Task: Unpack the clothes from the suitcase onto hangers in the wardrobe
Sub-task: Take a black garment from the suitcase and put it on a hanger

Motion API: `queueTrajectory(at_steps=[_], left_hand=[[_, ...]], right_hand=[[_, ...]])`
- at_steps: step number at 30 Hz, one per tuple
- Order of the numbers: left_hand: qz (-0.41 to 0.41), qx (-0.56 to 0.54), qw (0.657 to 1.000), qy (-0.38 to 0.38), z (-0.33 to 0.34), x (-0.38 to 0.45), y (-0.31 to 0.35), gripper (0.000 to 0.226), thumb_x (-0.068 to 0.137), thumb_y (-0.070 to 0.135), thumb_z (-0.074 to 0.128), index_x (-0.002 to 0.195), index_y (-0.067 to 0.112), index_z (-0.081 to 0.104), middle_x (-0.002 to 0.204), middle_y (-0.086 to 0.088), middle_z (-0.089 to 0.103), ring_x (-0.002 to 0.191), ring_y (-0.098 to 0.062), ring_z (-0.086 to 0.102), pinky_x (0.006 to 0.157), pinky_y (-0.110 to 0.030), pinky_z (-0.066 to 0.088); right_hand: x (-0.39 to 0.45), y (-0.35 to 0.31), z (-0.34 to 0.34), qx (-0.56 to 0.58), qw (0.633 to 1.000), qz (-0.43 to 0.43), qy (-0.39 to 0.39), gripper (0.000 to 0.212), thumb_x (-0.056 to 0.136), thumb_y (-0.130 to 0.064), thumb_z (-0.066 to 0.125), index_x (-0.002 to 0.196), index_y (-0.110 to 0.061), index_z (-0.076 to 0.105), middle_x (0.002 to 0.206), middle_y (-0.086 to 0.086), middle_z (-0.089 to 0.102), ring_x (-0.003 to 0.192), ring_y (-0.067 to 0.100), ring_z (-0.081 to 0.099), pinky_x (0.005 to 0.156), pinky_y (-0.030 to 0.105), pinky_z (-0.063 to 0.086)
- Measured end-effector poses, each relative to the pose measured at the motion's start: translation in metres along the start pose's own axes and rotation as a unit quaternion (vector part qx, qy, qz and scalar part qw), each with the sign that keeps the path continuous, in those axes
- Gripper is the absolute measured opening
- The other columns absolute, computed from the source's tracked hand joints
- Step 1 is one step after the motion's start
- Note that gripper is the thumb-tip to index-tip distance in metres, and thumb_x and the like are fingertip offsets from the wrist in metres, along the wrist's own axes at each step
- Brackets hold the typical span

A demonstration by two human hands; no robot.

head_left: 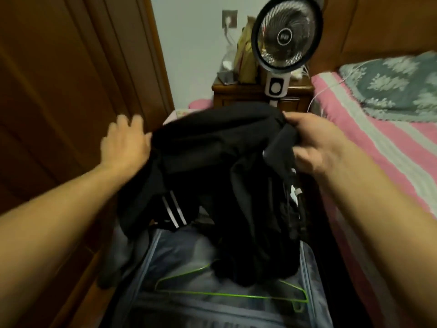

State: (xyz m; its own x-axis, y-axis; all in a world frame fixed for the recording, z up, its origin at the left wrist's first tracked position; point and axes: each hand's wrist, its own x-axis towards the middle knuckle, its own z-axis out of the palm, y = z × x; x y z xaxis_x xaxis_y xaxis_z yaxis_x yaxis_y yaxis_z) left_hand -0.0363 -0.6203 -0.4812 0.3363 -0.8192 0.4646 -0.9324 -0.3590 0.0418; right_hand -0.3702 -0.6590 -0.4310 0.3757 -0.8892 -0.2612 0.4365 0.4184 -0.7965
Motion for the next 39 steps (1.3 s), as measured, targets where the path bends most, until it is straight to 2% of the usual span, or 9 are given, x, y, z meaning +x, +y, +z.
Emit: queueTrajectory(at_steps=[6, 10, 14, 19, 22, 26, 29, 32, 39], left_hand=[[-0.002, -0.541, 0.822, -0.175, 0.003, -0.110, 0.077, 0.054, 0.085, 0.069, 0.049, 0.109, 0.023, 0.060, 0.104, -0.002, 0.069, 0.100, -0.019, 0.066, 0.093, -0.044, 0.052], [0.043, -0.417, 0.846, -0.330, 0.077, -0.191, 0.080, 0.082, 0.080, 0.053, 0.075, 0.149, 0.036, 0.035, 0.134, 0.010, 0.054, 0.126, -0.014, 0.054, 0.110, -0.036, 0.042], [-0.006, -0.341, 0.829, -0.444, 0.115, -0.184, 0.035, 0.015, 0.086, 0.007, 0.061, 0.094, 0.019, 0.066, 0.089, -0.008, 0.071, 0.089, -0.025, 0.069, 0.073, -0.027, 0.052], [0.155, -0.254, 0.685, -0.665, 0.053, -0.094, -0.051, 0.018, 0.094, 0.014, 0.066, 0.109, 0.007, 0.073, 0.112, -0.011, 0.075, 0.110, -0.031, 0.069, 0.101, -0.042, 0.053], [0.238, -0.140, 0.766, -0.581, 0.029, -0.022, -0.041, 0.014, 0.096, 0.023, 0.067, 0.110, 0.027, 0.070, 0.119, 0.001, 0.070, 0.115, -0.022, 0.064, 0.101, -0.034, 0.047], [0.181, -0.021, 0.980, -0.077, 0.049, 0.000, 0.033, 0.047, 0.100, 0.034, 0.054, 0.146, 0.026, 0.047, 0.149, -0.018, 0.044, 0.135, -0.040, 0.040, 0.108, -0.049, 0.036], [0.111, -0.141, 0.966, -0.183, 0.087, -0.070, 0.072, 0.072, 0.101, 0.048, 0.047, 0.160, 0.033, 0.010, 0.166, -0.015, 0.009, 0.151, -0.039, 0.013, 0.120, -0.053, 0.017], [0.159, -0.143, 0.890, -0.402, 0.138, -0.148, 0.061, 0.081, 0.095, 0.049, 0.057, 0.160, 0.036, 0.010, 0.167, -0.011, 0.002, 0.151, -0.038, 0.013, 0.123, -0.048, 0.021], [-0.016, -0.081, 0.850, -0.520, 0.236, -0.178, -0.026, 0.072, 0.088, 0.054, 0.061, 0.144, 0.012, 0.043, 0.145, -0.021, 0.048, 0.131, -0.038, 0.050, 0.107, -0.037, 0.044]], right_hand=[[-0.011, 0.021, 0.016, 0.024, 0.989, -0.010, 0.147, 0.037, 0.102, -0.007, 0.028, 0.094, 0.010, 0.060, 0.064, 0.023, 0.067, 0.049, 0.030, 0.068, 0.038, 0.034, 0.052], [0.005, 0.077, 0.005, 0.026, 0.974, 0.051, 0.220, 0.042, 0.101, -0.005, 0.021, 0.107, 0.011, 0.060, 0.093, 0.031, 0.063, 0.090, 0.038, 0.062, 0.088, 0.050, 0.050], [0.003, 0.098, -0.026, -0.016, 0.969, 0.031, 0.243, 0.038, 0.102, 0.002, 0.025, 0.089, 0.007, 0.060, 0.085, 0.021, 0.061, 0.073, 0.030, 0.058, 0.071, 0.039, 0.056], [0.002, 0.111, -0.117, -0.569, 0.743, 0.162, 0.313, 0.028, 0.098, -0.010, 0.058, 0.071, -0.005, 0.051, 0.073, 0.019, 0.060, 0.049, 0.025, 0.052, 0.037, 0.029, 0.042], [-0.003, 0.122, -0.128, -0.692, 0.625, 0.306, 0.190, 0.025, 0.100, -0.023, 0.048, 0.082, -0.007, 0.052, 0.078, 0.021, 0.059, 0.043, 0.019, 0.043, 0.042, 0.025, 0.033], [-0.002, 0.133, -0.134, -0.594, 0.709, 0.294, 0.239, 0.020, 0.086, -0.023, 0.055, 0.069, -0.016, 0.048, 0.048, 0.002, 0.045, 0.034, 0.013, 0.038, 0.042, 0.019, 0.030], [-0.009, 0.144, -0.152, -0.604, 0.684, 0.257, 0.318, 0.015, 0.091, -0.018, 0.055, 0.083, -0.005, 0.058, 0.068, 0.012, 0.061, 0.053, 0.024, 0.060, 0.054, 0.028, 0.047], [-0.022, 0.168, -0.180, -0.751, 0.541, 0.179, 0.333, 0.032, 0.096, -0.019, 0.052, 0.124, -0.004, 0.047, 0.125, 0.020, 0.056, 0.110, 0.038, 0.061, 0.084, 0.042, 0.048], [0.000, 0.270, -0.195, -0.854, 0.517, -0.045, 0.031, 0.043, 0.082, -0.020, 0.055, 0.125, -0.016, 0.058, 0.130, 0.016, 0.051, 0.114, 0.040, 0.055, 0.098, 0.043, 0.048]])
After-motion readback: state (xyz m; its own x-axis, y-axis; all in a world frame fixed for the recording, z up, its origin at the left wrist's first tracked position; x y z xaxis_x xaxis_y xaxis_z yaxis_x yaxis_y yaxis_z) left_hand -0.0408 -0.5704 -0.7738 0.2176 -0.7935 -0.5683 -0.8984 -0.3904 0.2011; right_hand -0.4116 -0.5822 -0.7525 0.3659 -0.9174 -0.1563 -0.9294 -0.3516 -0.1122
